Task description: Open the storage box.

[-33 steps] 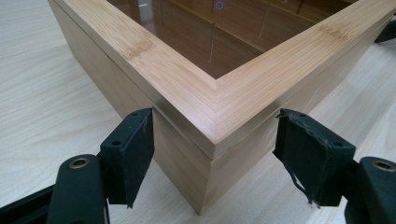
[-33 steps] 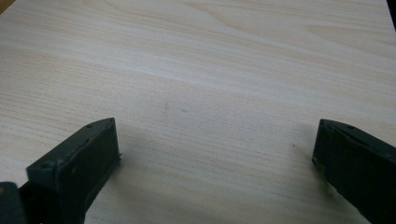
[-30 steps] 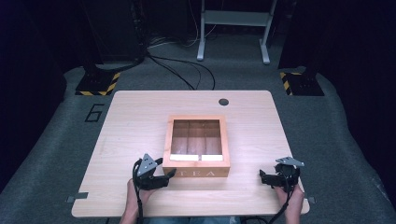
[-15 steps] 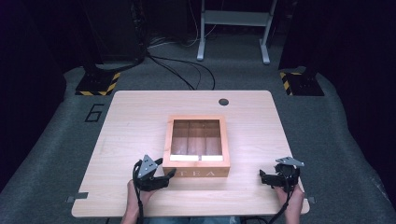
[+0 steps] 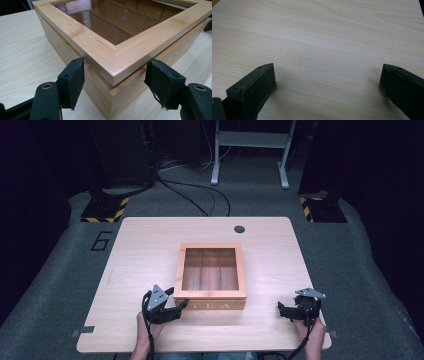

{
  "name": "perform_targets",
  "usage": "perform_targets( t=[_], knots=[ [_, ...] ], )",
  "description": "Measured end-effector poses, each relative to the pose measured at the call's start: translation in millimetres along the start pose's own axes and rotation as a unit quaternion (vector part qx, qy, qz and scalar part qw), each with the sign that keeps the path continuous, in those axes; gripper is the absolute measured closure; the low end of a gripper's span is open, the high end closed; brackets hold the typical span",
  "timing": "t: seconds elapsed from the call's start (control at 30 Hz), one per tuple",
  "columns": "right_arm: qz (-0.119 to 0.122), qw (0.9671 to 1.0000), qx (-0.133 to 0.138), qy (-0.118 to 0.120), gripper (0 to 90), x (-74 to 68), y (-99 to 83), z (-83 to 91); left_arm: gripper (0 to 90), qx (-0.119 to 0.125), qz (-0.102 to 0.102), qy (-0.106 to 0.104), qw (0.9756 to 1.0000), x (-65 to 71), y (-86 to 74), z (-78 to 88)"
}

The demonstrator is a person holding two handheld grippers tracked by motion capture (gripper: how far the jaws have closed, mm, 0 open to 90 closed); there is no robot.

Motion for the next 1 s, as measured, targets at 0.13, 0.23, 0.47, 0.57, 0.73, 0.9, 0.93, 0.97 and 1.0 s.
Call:
perform_targets(
  t=[0.13, 0.23, 0.47, 0.57, 0.73, 0.9, 0.93, 0.97, 1.0],
  knots=[
    [0.000, 1.0000, 0.001, 0.000, 0.0, 0.1, 0.0, -0.1, 31.7, 0.008, -0.005, 0.007, 0.9999, 1.3, 2.5, 0.9],
    [0.000, 1.0000, 0.000, 0.000, 0.0, 0.0, 0.0, 0.0, 31.6, 0.011, -0.008, 0.010, 0.9999, 0.7, 5.0, 1.8],
    [0.000, 1.0000, 0.000, 0.000, 0.0, 0.0, 0.0, -0.1, 32.4, 0.023, -0.017, 0.023, 0.9993, 1.5, 7.3, 1.1],
    [0.000, 1.0000, 0.000, 0.000, 0.0, 0.0, 0.0, 0.0, 32.5, 0.034, -0.019, 0.029, 0.9988, 2.3, 7.5, 0.9],
    [0.000, 1.0000, 0.001, 0.000, 0.0, 0.1, 0.0, 0.0, 32.8, 0.047, -0.023, 0.035, 0.9980, 2.2, 9.4, 1.3],
    [0.000, 1.0000, 0.001, 0.000, 0.0, 0.1, 0.0, 0.0, 36.3, 0.055, -0.026, 0.048, 0.9970, 1.4, 12.3, 1.2],
    [0.000, 1.0000, 0.000, 0.000, 0.0, 0.1, 0.0, 0.0, 37.1, 0.058, -0.026, 0.051, 0.9967, 0.8, 12.8, 0.7],
    [-0.001, 1.0000, 0.001, 0.000, 0.0, 0.0, 0.1, -0.1, 37.9, 0.058, -0.025, 0.052, 0.9966, 0.3, 13.2, 0.1],
    [0.000, 1.0000, 0.000, 0.000, 0.0, 0.0, 0.0, 0.0, 38.1, 0.060, -0.022, 0.050, 0.9967, 0.4, 13.4, -0.1]
  ],
)
Point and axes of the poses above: each handheld gripper's, and its own axes: z roughly backward along the jaws, y roughly out of its top, x roughly to its right, the point moved 2 cm from there along -z, roughly forward along the jaws
